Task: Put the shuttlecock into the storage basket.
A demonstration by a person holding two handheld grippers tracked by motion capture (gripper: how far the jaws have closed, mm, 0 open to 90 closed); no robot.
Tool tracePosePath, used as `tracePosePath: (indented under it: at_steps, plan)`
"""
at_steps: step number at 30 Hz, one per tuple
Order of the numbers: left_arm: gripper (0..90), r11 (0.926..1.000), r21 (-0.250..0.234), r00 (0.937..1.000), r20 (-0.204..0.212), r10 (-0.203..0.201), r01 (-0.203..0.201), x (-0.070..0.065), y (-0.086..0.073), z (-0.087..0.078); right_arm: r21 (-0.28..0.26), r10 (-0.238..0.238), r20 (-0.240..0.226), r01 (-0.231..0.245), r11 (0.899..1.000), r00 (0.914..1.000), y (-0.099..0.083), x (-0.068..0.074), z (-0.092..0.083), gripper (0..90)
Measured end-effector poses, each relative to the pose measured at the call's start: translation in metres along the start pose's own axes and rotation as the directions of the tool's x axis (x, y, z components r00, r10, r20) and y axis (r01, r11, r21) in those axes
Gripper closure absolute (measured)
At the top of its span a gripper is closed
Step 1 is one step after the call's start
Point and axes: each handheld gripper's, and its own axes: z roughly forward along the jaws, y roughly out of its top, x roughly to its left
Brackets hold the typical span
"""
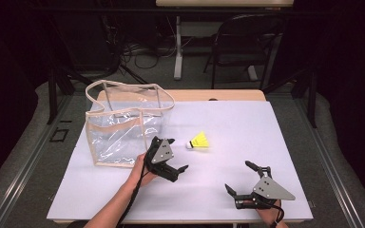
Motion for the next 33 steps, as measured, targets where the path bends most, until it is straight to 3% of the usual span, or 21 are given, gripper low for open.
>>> tracePosePath:
  at_steps: [8,16,25,33]
  plan:
    - [0.0,0.9981,0.05,0.9991,0.024,0.035,-0.037,0.002,0.013,0.011,0.002,0.0,-0.001,0.0,1.0,1.0,0.0,0.0,0.0,1.3]
    - [0.0,0.9947,0.092,0.9986,0.03,0.043,-0.046,0.007,0.02,0.019,0.002,0.002,-0.002,-0.002,1.0,1.0,0.0,0.0,0.0,1.3]
    - [0.0,0.9861,0.16,0.9988,0.023,0.043,-0.046,0.014,0.027,0.03,0.008,0.005,-0.003,-0.005,1.0,1.0,-0.001,0.0,0.001,1.3]
    - [0.3,0.9774,0.199,0.9976,0.02,0.067,-0.069,0.017,0.035,0.039,0.009,0.004,-0.001,-0.004,1.0,1.0,-0.001,0.0,0.001,1.3]
